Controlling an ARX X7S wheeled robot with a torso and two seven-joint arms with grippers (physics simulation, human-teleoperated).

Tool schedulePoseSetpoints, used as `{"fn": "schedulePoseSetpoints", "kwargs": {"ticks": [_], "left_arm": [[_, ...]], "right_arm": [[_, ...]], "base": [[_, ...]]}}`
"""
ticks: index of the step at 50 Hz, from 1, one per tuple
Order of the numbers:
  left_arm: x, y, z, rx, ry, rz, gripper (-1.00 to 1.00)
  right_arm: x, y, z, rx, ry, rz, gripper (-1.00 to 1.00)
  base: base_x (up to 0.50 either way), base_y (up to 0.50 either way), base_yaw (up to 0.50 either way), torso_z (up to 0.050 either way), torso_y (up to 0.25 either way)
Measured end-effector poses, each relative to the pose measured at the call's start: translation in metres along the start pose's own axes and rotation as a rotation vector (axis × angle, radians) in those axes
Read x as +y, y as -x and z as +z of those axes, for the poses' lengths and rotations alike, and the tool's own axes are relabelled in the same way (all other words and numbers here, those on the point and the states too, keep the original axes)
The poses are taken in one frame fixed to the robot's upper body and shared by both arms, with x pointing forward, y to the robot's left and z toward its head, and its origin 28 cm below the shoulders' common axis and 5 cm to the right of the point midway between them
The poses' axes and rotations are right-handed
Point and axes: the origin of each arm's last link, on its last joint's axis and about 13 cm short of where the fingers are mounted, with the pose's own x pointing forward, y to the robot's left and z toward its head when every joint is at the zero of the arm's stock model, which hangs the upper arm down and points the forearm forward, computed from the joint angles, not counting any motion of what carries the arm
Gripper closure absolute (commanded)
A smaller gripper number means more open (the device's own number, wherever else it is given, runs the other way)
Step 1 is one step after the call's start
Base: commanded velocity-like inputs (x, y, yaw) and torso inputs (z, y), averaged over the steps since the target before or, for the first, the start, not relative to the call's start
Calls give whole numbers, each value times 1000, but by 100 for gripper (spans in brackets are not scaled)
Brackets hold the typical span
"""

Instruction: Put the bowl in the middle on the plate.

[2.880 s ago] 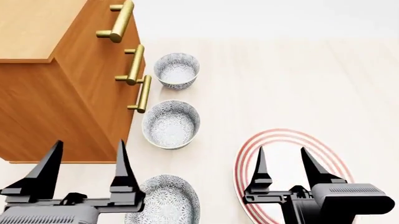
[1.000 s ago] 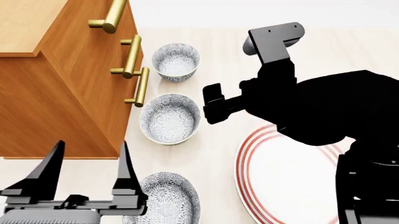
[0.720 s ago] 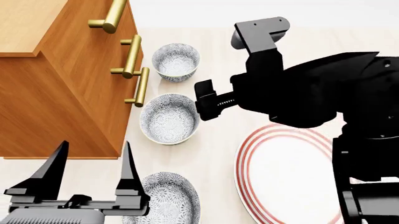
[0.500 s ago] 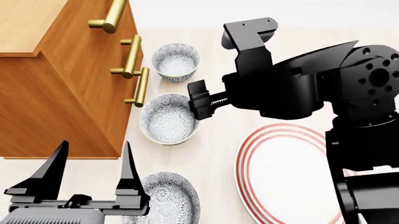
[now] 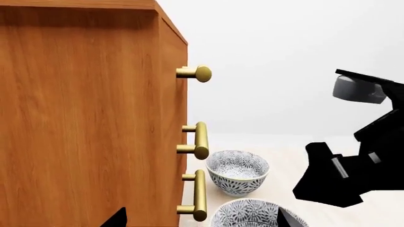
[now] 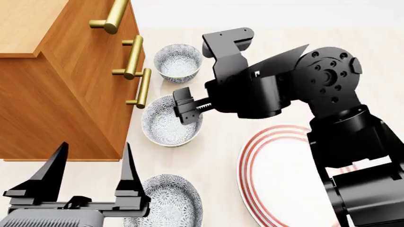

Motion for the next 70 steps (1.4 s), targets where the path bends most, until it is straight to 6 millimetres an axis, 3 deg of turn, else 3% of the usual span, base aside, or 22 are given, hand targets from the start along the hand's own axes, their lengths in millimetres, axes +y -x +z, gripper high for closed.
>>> {"fn": "schedulePoseSetpoints", "kwargs": {"ticks": [23, 70], "left_arm": [[1, 0, -1, 6, 0, -1, -100], [0, 0, -3, 15, -3, -15, -100]], "right_arm": [[12, -27, -8, 17, 6, 23, -100], [4, -65, -21, 53, -20, 26, -100]], "base": [[0, 0, 0, 0, 0], [0, 0, 0, 0, 0]]}}
